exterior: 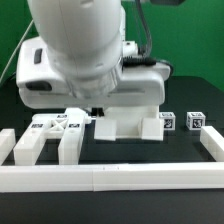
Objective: Assemble chair
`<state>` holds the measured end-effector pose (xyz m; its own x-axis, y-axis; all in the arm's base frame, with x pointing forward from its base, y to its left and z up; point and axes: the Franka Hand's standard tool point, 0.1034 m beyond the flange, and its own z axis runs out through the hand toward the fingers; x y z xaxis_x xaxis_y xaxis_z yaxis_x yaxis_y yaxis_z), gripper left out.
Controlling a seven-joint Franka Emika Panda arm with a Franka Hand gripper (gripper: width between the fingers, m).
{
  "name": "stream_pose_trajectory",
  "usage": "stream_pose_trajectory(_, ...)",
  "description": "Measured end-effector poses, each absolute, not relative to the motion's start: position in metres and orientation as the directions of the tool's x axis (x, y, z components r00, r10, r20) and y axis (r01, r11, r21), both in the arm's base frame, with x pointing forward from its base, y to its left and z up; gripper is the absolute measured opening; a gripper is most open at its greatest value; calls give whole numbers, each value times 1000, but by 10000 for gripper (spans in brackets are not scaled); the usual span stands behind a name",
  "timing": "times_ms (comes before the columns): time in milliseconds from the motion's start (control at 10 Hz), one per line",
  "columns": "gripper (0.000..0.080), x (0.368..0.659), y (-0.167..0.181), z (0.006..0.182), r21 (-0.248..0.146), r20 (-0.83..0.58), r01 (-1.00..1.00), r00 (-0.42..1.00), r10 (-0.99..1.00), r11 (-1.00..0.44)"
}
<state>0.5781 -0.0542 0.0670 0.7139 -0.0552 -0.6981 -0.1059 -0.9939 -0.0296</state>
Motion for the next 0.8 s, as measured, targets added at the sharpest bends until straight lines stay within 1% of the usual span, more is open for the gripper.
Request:
stream_pose_trajectory(200,32,575,-53,56,-16,-708,-114,703,-69,-993)
stream_pose_trajectory(400,32,568,-55,41,8,-725,-135,682,-99,-991)
stream_pose_trajectory(500,32,566,-55,38,16,-733,-141,672,-108,-990)
stream_pose_trajectory(800,32,565,-55,38,18,-736,-146,668,-112,-989)
